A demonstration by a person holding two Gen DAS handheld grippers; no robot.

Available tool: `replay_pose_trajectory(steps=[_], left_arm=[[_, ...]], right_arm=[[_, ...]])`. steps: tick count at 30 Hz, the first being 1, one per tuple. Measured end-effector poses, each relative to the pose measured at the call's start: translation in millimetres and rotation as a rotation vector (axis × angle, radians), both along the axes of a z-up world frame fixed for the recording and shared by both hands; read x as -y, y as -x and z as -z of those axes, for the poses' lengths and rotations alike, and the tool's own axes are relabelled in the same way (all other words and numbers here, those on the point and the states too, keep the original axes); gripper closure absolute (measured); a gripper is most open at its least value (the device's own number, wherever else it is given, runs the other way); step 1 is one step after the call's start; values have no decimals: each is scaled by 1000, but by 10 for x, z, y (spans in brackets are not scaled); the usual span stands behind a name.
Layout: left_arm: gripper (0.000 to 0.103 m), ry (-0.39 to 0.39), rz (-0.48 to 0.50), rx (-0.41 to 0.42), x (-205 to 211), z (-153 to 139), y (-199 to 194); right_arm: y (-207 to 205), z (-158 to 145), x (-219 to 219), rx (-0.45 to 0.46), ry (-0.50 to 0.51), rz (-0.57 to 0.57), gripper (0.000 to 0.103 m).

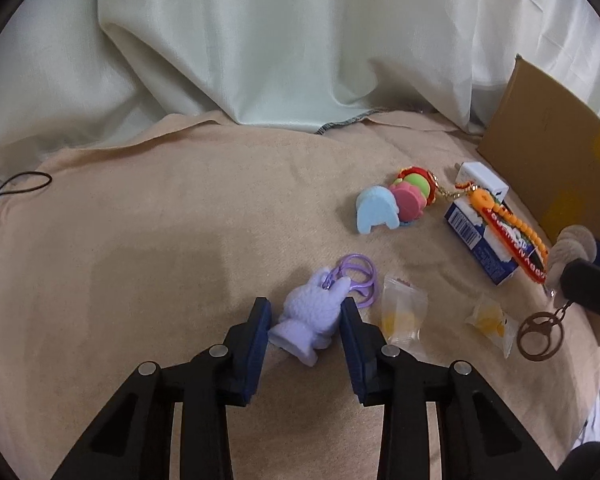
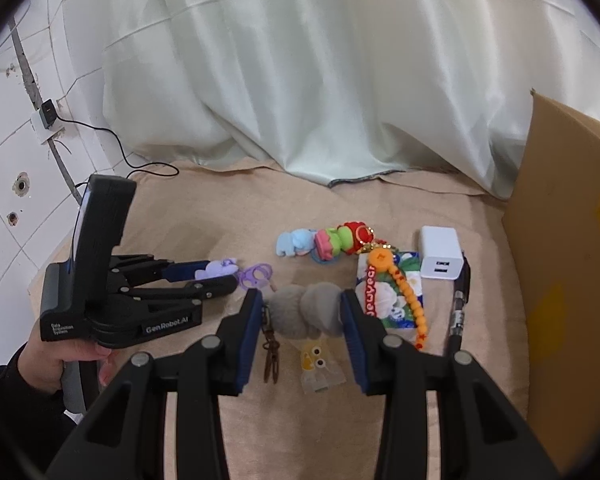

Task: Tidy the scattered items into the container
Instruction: 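Carry both keychains over the box and open both tools to drop them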

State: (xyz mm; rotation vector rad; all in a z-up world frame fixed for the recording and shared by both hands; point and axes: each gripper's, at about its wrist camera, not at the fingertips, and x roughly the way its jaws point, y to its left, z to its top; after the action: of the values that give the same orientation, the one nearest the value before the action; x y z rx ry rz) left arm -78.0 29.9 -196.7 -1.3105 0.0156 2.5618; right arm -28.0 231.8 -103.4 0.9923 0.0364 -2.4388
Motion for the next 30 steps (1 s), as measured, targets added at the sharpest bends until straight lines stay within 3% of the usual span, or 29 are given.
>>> replay_pose_trajectory(steps=[3, 6, 9, 14, 20, 30], left_arm=[[68, -29, -34, -22, 82, -54, 3], [68, 13, -63, -67, 129, -173, -31], [68, -2, -81, -95, 226, -327, -100], [67, 50, -195, -133, 450, -514, -255], [67, 76, -288, -130, 750, -568, -383], [67, 113, -301, -135, 798, -629, -480]], right_arm=[[-2, -17, 14, -4, 2, -3, 59], [-5, -45, 39, -10, 9, -9, 59], [-26, -106, 73, -16, 45, -22, 59], [-80, -201, 217, -29, 116, -53, 59], [-83, -126, 534, -21, 81, -86, 59], [-59, -90, 654, -19, 31, -48, 59]])
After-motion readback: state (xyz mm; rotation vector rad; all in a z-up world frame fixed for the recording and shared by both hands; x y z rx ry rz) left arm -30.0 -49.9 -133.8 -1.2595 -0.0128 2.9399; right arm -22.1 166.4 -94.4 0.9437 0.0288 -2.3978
